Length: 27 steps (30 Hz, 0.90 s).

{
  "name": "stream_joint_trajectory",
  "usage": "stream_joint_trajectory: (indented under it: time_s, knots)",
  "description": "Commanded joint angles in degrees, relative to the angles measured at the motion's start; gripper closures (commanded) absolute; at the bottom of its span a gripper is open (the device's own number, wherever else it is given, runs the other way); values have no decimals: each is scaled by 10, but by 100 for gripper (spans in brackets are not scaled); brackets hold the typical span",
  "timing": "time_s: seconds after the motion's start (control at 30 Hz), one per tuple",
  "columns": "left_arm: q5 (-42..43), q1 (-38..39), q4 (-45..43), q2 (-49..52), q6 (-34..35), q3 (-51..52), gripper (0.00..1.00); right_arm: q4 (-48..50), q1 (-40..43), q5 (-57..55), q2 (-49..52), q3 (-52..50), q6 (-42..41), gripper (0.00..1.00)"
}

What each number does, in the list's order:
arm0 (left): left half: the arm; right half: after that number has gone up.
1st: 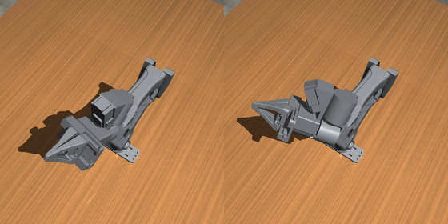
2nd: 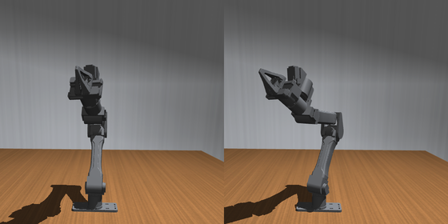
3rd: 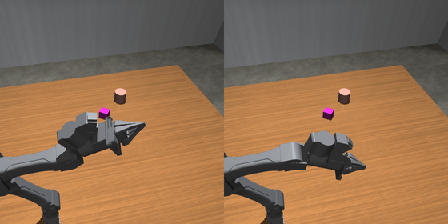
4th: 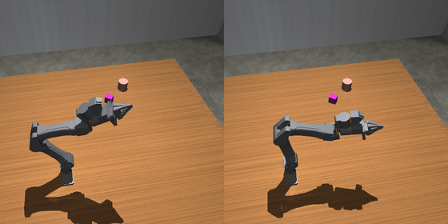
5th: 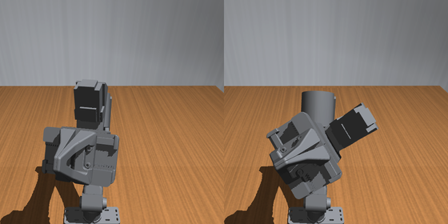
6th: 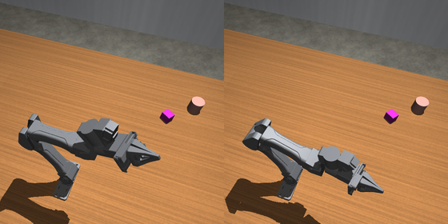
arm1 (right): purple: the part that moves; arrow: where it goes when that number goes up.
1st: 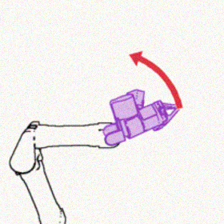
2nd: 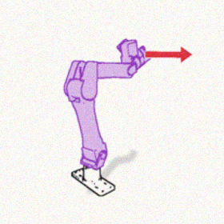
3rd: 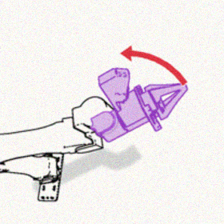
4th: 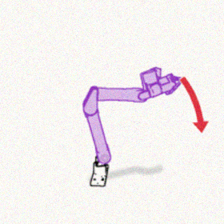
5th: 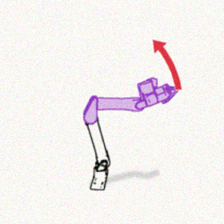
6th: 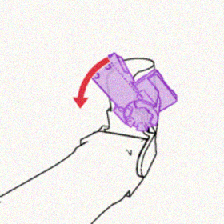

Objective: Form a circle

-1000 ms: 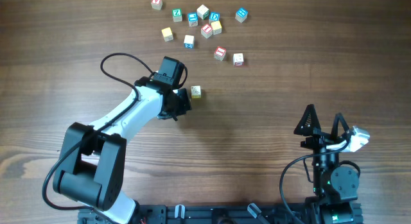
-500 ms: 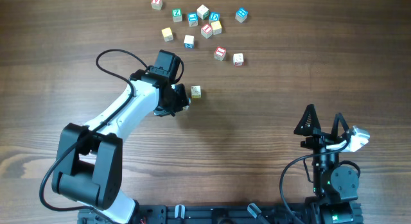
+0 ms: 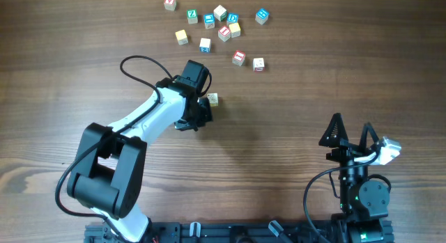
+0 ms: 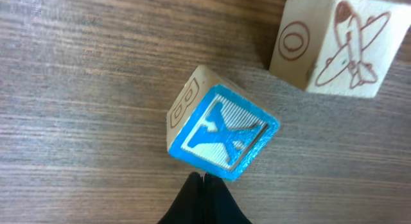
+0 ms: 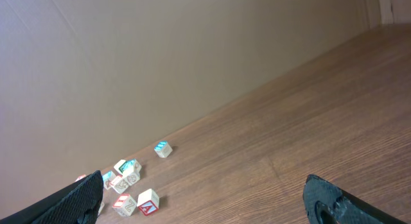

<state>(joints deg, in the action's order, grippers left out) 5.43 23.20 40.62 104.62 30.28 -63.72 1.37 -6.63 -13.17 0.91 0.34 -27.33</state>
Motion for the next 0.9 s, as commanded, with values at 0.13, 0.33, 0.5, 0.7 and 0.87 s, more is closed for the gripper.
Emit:
stream_joint_trajectory:
  time_s: [0.13, 0.33, 0.5, 0.7, 0.87]
  knots:
    - [-10, -2, -21, 5, 0, -8, 96, 2, 2, -3, -1, 0, -2, 0]
    - [-10, -2, -14, -3, -17, -8, 96, 2, 2, -3, -1, 0, -3, 0]
    - [-11, -36, 0, -54, -31, -23, 96, 2, 2, -3, -1, 0, -2, 0]
    - [-10, -59, -83, -51, -30, -23, 96, 2, 2, -3, -1, 0, -2, 0]
    - [-10, -39, -141, -20, -28, -21, 96, 2, 2, -3, -1, 0, -2, 0]
